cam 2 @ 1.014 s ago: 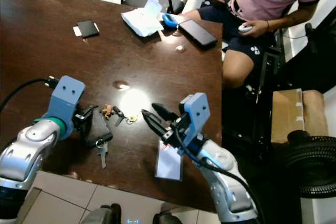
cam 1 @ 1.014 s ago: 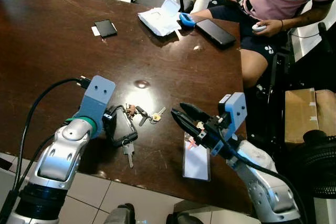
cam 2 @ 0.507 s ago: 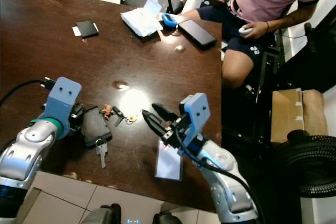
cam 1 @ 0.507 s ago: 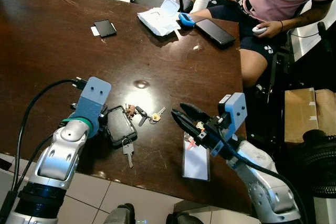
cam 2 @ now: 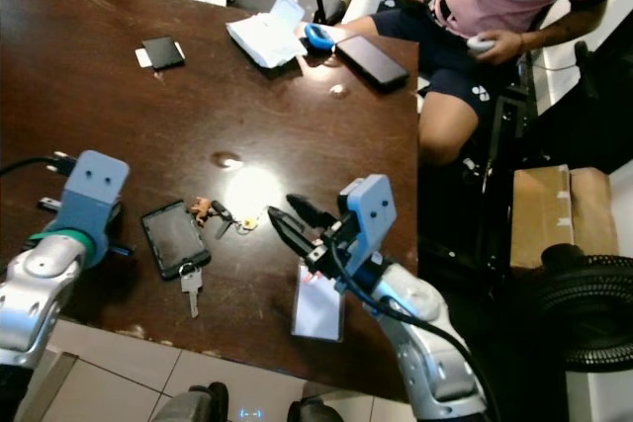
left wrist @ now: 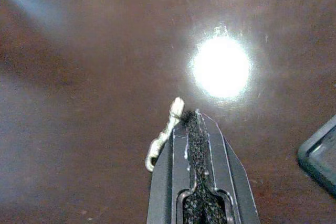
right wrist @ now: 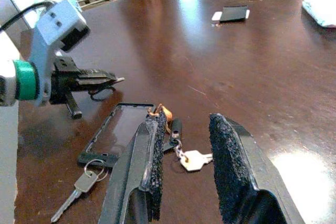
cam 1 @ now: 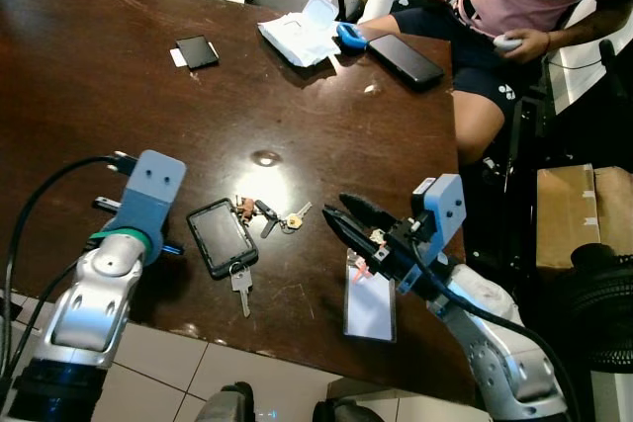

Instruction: Hang keys on a hook

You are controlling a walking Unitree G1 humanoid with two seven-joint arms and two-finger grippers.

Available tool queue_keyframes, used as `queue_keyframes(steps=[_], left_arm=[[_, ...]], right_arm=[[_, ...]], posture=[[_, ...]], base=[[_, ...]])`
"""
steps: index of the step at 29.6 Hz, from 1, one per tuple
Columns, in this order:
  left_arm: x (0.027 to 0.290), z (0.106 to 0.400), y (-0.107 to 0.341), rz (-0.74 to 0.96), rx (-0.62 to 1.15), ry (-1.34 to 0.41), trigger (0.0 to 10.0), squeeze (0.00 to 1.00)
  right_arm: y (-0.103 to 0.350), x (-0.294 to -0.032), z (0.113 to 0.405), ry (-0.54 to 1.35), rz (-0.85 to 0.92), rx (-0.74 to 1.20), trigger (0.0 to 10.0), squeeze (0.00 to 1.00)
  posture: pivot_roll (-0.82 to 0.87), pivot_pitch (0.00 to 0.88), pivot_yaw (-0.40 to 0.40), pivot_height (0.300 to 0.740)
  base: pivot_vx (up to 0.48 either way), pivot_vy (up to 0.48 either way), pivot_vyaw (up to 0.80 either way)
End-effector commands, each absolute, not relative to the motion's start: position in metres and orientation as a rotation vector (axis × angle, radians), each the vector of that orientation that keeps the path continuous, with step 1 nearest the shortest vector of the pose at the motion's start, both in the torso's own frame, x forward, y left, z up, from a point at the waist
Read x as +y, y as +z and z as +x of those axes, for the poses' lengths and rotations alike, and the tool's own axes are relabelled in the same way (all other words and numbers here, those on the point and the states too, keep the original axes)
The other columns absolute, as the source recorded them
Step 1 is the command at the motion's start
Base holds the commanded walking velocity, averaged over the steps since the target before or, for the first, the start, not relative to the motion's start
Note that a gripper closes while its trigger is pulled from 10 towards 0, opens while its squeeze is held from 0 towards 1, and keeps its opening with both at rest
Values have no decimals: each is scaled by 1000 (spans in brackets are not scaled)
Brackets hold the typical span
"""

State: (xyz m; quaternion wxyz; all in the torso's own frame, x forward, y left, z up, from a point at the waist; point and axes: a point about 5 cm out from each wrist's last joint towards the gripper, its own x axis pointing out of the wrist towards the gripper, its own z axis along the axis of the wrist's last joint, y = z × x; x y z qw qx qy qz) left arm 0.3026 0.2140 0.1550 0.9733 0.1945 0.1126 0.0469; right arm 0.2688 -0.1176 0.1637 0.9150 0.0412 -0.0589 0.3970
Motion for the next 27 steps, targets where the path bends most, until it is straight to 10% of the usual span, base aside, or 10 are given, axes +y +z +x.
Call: queue_keyframes(steps=[1, 4, 5, 27], left_arm=[[210, 299, 164, 336, 181, 71, 0, 0], [203, 293, 186, 243, 84, 12, 0, 0], [191, 284, 215, 126, -29, -98, 10000, 0], [162, 261, 222, 217, -45, -266, 10000, 0]], right_arm=[[163, -119, 268, 814, 87, -118, 10000, 0], [165, -118, 270, 815, 85, -123, 10000, 0], [168, -120, 272, 809, 79, -135, 10000, 0], [164, -111, 303, 734, -122, -119, 10000, 0]], posture=[[94, 125, 31, 740], [94, 120, 29, 740], [94, 105, 24, 740], [100, 87, 31, 740]], base=[[0, 0, 0], [0, 0, 0], [0, 0, 0], [0, 0, 0]])
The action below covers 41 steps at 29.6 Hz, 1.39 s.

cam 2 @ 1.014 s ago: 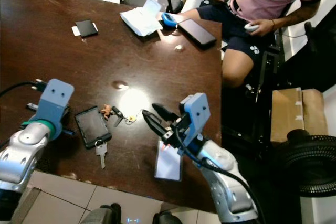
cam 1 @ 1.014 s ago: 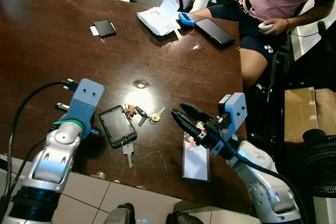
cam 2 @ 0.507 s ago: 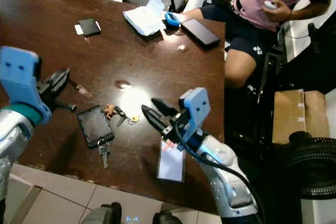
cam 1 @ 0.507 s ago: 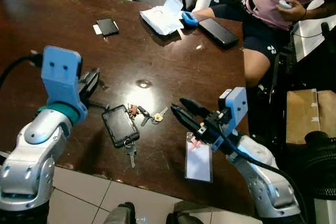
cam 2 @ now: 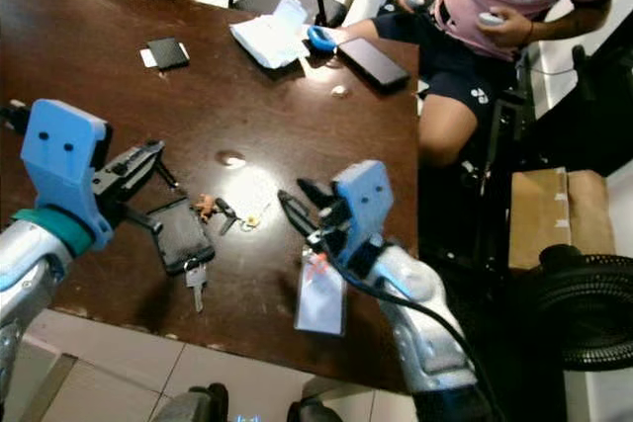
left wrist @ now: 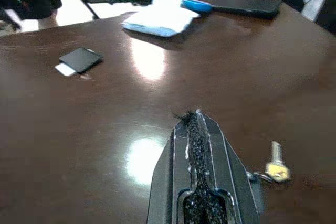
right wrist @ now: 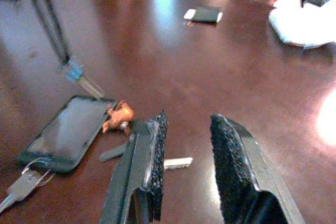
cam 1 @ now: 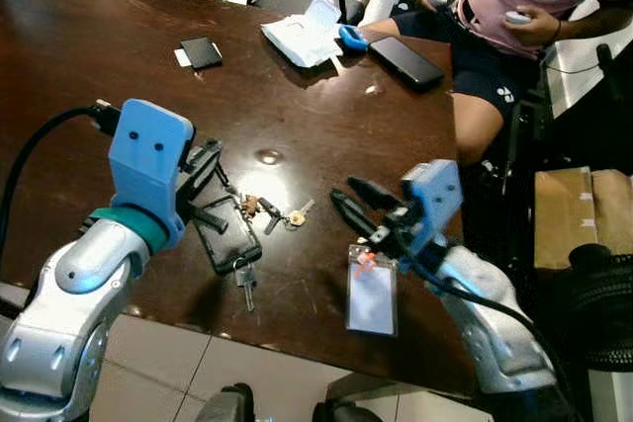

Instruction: Hang keys on a hook

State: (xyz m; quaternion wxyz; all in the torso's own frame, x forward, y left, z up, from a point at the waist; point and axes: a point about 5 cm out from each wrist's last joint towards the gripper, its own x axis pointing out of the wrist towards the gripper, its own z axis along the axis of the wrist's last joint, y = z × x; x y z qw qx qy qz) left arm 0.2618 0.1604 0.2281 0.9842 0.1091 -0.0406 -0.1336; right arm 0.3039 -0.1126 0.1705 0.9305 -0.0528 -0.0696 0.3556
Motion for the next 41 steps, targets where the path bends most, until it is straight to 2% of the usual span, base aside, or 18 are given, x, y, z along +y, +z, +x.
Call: queue_keyframes(steps=[1, 3, 4, 7, 8, 10, 11, 17, 22, 36, 37, 39, 40, 41], left_arm=[[161, 263, 219, 215, -31, -256, 10000, 0], [161, 263, 219, 215, -31, -256, 10000, 0], [161, 265, 219, 216, -24, -245, 10000, 0], [162, 266, 219, 214, -13, -223, 10000, 0], [162, 266, 219, 217, -12, -220, 10000, 0], [162, 266, 219, 217, -12, -220, 10000, 0], [161, 265, 219, 219, -11, -219, 10000, 0], [160, 264, 218, 220, -4, -216, 10000, 0], [160, 263, 218, 219, -2, -211, 10000, 0], [159, 264, 217, 207, 7, -200, 10000, 0], [160, 264, 217, 207, 9, -199, 10000, 0], [160, 264, 217, 207, 9, -199, 10000, 0], [160, 263, 217, 208, 13, -197, 10000, 0], [160, 263, 217, 208, 13, -197, 10000, 0]], right_arm=[[163, -102, 311, 755, -138, -95, 10000, 627], [163, -102, 311, 755, -138, -95, 10000, 627], [159, -93, 316, 784, -150, -54, 10000, 1000], [149, -81, 322, 842, -190, 40, 10000, 1000], [146, -79, 323, 860, -195, 73, 10000, 447], [146, -79, 323, 860, -195, 73, 10000, 447], [142, -76, 322, 894, -204, 102, 10000, 0], [130, -70, 319, 1008, -260, 170, 10000, 0], [128, -68, 320, 1030, -268, 185, 10000, 0], [133, -69, 343, 844, -299, 168, 10000, 0], [132, -68, 343, 845, -299, 169, 9294, 0], [132, -68, 343, 845, -299, 169, 9294, 0], [131, -68, 344, 849, -299, 176, 2510, 0], [131, -68, 344, 849, -299, 176, 2510, 0]], posture=[[110, 91, 25, 740], [110, 91, 25, 740], [118, 99, 19, 740], [120, 109, 13, 740], [119, 110, 13, 740], [119, 110, 13, 740], [118, 114, 11, 740], [123, 130, 2, 740], [128, 134, -1, 740], [130, 149, 5, 740], [130, 149, 5, 740], [130, 149, 5, 740], [132, 158, 4, 740], [132, 158, 4, 740]], base=[[0, 0, 0], [0, 0, 0], [0, 0, 0], [0, 0, 0], [0, 0, 0], [0, 0, 0], [0, 0, 0], [0, 0, 0], [0, 0, 0], [0, 0, 0], [0, 0, 0], [0, 0, 0], [0, 0, 0], [0, 0, 0]])
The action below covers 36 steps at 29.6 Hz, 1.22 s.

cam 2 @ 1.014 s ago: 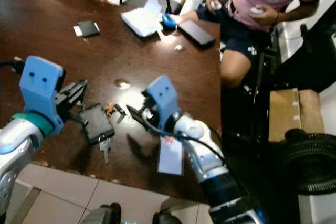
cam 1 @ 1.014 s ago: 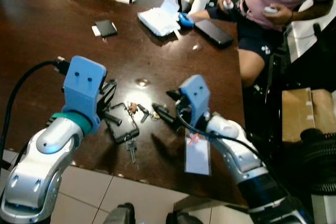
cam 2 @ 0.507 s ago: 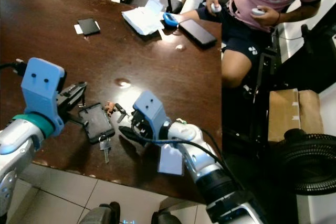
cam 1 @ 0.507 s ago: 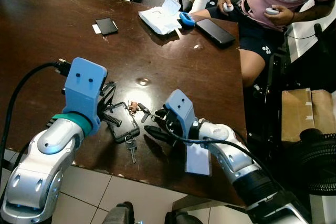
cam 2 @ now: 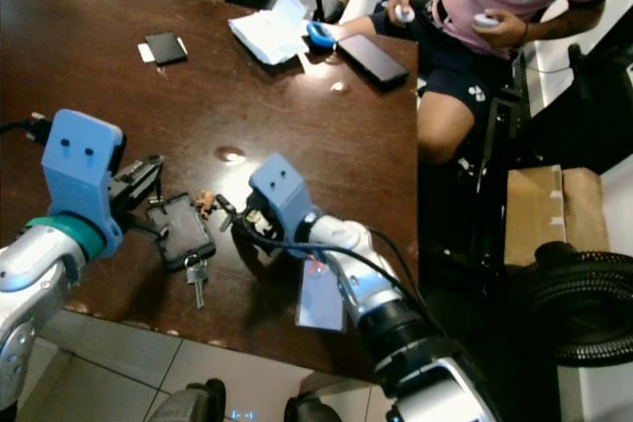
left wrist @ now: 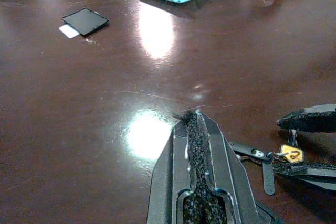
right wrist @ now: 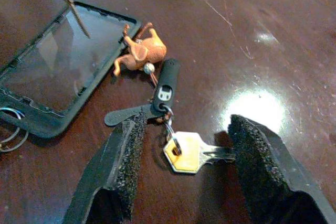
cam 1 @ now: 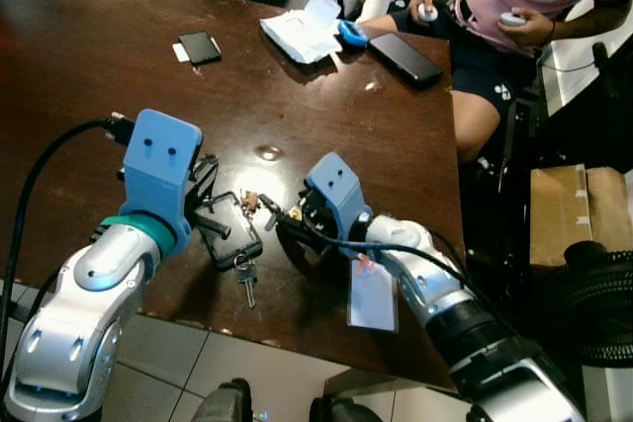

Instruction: Hang keys on a hook

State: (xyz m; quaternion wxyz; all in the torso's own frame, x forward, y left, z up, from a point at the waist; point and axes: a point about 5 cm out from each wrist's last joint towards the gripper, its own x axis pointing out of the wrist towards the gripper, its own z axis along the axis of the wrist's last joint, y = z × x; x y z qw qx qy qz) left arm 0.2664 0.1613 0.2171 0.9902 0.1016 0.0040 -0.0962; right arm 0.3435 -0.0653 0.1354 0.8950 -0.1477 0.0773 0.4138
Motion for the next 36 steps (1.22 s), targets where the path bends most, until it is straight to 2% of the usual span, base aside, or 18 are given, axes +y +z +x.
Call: queue_keyframes(steps=[1, 2, 28, 30, 32, 33, 36], left_arm=[[160, 263, 216, 208, 14, -196, 10000, 0], [160, 263, 216, 209, 16, -194, 10000, 0], [160, 265, 216, 208, 22, -188, 10000, 0], [160, 265, 216, 212, 18, -186, 10000, 0], [161, 265, 222, 220, -29, -175, 10000, 0], [161, 266, 227, 230, -65, -170, 10000, 0], [162, 268, 239, 244, -125, -161, 10000, 0]], right_arm=[[131, -68, 344, 851, -299, 179, 235, 0], [131, -68, 344, 851, -300, 181, 0, 0], [133, -68, 348, 833, -263, 155, 0, 0], [138, -69, 349, 827, -232, 124, 0, 0], [172, -72, 345, 830, -125, -71, 0, 0], [191, -75, 341, 826, -71, -172, 10000, 0], [215, -84, 334, 808, -9, -285, 10000, 0]], posture=[[132, 158, 4, 740], [132, 158, 4, 740], [131, 163, 5, 740], [134, 159, 2, 740], [130, 144, -2, 740], [124, 135, -4, 740], [119, 122, -3, 740]], base=[[0, 0, 0], [0, 0, 0], [0, 0, 0], [0, 0, 0], [0, 0, 0], [0, 0, 0], [0, 0, 0]])
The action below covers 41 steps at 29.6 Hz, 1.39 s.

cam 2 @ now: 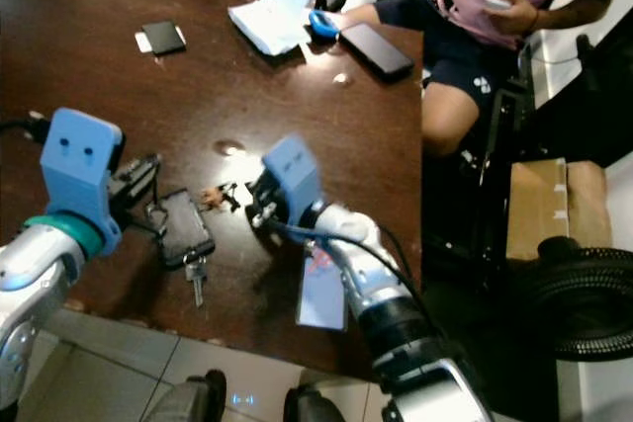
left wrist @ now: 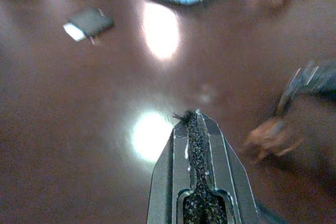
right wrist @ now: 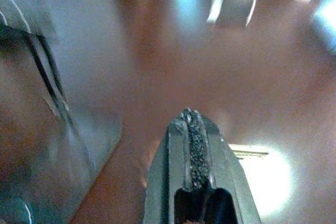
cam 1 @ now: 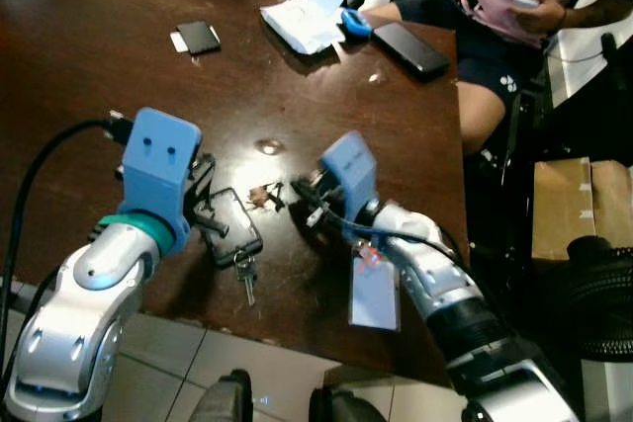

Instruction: Hang keys on a hook

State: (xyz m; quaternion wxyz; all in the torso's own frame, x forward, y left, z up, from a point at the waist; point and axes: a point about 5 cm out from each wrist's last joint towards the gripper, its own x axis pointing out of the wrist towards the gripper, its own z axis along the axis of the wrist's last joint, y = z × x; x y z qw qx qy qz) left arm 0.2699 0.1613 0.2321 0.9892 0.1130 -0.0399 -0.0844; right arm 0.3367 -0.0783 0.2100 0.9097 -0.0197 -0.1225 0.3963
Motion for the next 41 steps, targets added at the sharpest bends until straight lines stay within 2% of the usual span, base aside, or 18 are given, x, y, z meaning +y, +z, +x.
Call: queue_keyframes(steps=[1, 4, 12, 19, 27, 33, 36, 41], left_arm=[[163, 268, 243, 247, -143, -157, 10000, 0], [169, 269, 256, 271, -191, -142, 10000, 0], [177, 267, 266, 277, -239, -101, 10000, 0], [182, 264, 253, 286, -251, -10, 10000, 0], [194, 265, 244, 299, -242, 95, 10000, 0], [195, 265, 245, 308, -246, 63, 10000, 0], [188, 266, 247, 299, -257, -25, 10000, 0], [181, 268, 250, 281, -276, -63, 10000, 0]], right_arm=[[220, -87, 332, 795, 4, -305, 10000, 0], [227, -99, 323, 765, -1, -346, 10000, 0], [227, -108, 313, 725, 6, -364, 10000, 0], [205, -129, 307, 529, 78, -331, 10000, 0], [206, -125, 303, 526, 39, -365, 10000, 0], [208, -123, 302, 569, -13, -369, 10000, 0], [203, -129, 304, 561, -45, -351, 10000, 0], [201, -133, 307, 534, -54, -345, 10000, 0]], posture=[[119, 122, -3, 740], [117, 107, -1, 740], [111, 82, -7, 740], [115, 50, -16, 740], [117, 15, -33, 740], [115, 0, -35, 740], [99, 0, -13, 740], [90, 0, -19, 740]], base=[[0, 0, 0], [0, 0, 0], [0, 0, 0], [0, 0, 0], [0, 0, 0], [0, 0, 0], [-247, 0, 0], [-261, 0, 0]])
